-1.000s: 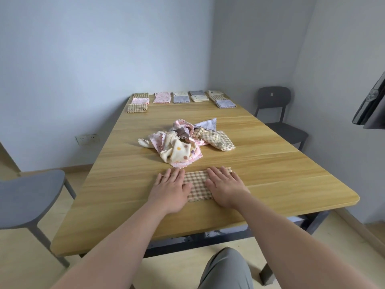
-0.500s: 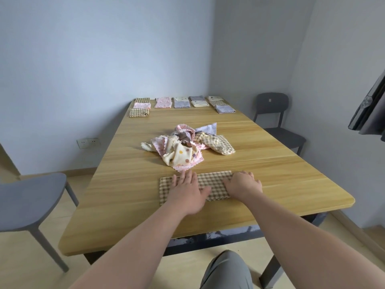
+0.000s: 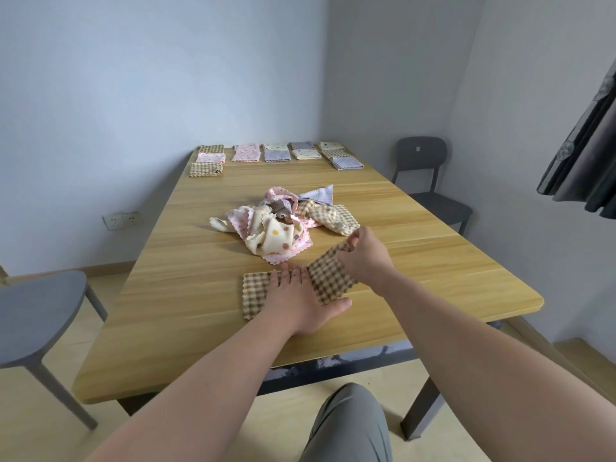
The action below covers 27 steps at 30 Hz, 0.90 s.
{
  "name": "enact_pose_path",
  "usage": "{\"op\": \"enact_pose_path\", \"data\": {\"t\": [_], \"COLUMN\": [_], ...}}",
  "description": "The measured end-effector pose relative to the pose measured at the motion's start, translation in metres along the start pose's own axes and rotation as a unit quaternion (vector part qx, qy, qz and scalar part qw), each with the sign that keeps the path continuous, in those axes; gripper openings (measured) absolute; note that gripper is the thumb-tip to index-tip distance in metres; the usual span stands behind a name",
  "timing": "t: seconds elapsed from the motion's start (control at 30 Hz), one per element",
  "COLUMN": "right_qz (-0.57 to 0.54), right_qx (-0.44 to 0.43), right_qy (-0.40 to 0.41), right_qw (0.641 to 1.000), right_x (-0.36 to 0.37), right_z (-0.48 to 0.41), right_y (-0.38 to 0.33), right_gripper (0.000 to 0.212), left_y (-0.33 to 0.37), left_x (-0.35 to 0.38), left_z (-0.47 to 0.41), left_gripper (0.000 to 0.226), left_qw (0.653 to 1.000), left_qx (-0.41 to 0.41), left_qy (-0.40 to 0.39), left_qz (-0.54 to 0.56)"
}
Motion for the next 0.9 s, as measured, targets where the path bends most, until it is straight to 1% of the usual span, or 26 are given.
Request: {"op": "enact_pose_path", "data": {"t": [0.07,0.13,0.23,0.3,0.37,0.43,0.53,0.6,0.63,0.7,0.73,0.77,0.83,0.9], "right_qz": [-0.005,0.011,0.086,0.145,0.176,0.183,0.192,0.191,0.185,0.171,0.166,0.162,0.159,0.174], "right_qx": [-0.049,-0.099,-0.147,-0.160,-0.165,-0.161,-0.151,-0.154,-0.157,-0.153,-0.150,-0.150,-0.150,-0.150], "right_qy": [0.010,0.017,0.022,0.021,0.017,0.009,0.010,0.012,0.009,-0.014,-0.031,-0.052,-0.090,-0.120], "right_qw": [0.999,0.995,0.985,0.976,0.970,0.970,0.970,0.969,0.970,0.973,0.974,0.974,0.972,0.966], "right_x": [-0.006,-0.013,-0.021,-0.024,-0.026,-0.027,-0.027,-0.021,-0.016,0.001,0.009,0.021,0.040,0.058], "right_z": [0.006,0.012,0.020,0.024,0.026,0.027,0.029,0.031,0.032,0.035,0.037,0.039,0.045,0.051], "right_y": [-0.017,-0.032,-0.041,-0.040,-0.038,-0.035,-0.033,-0.034,-0.035,-0.039,-0.041,-0.044,-0.051,-0.058], "right_gripper": [0.022,0.021,0.021,0.016,0.014,0.021,0.030,0.035,0.038,0.047,0.052,0.058,0.067,0.069], "left_y": [0.008,0.022,0.043,0.051,0.054,0.052,0.039,0.014,-0.003,-0.047,-0.065,-0.081,-0.095,-0.097], "left_x": [0.002,0.007,0.014,0.016,0.016,0.013,-0.009,-0.028,-0.034,-0.038,-0.037,-0.033,-0.025,-0.023], "left_z": [0.003,0.008,0.015,0.017,0.017,0.014,0.018,0.021,0.020,0.019,0.018,0.020,0.020,0.019], "left_gripper": [0.137,0.136,0.130,0.128,0.127,0.130,0.127,0.110,0.095,0.061,0.051,0.048,0.050,0.054], "left_qw": [1.000,0.999,0.999,0.999,0.999,0.997,0.981,0.972,0.968,0.953,0.942,0.930,0.906,0.897], "left_qx": [-0.003,0.005,0.028,0.035,0.036,0.044,0.077,0.088,0.078,0.022,-0.010,-0.044,-0.087,-0.093], "left_qy": [0.001,0.004,0.011,0.016,0.009,-0.023,-0.060,-0.030,0.003,0.088,0.127,0.150,0.162,0.152], "left_qz": [0.019,0.033,0.027,0.027,0.033,0.064,0.166,0.216,0.238,0.288,0.310,0.333,0.381,0.405]}}
Point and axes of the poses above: each hand's wrist, its own z-axis away from the middle knuckle, its own x-axis out of the palm, y = z × x, the point moved 7 cm from there along -z, towards the middle knuckle, and after that the axes turned 11 degrees about -x, right-handed, at the moved point
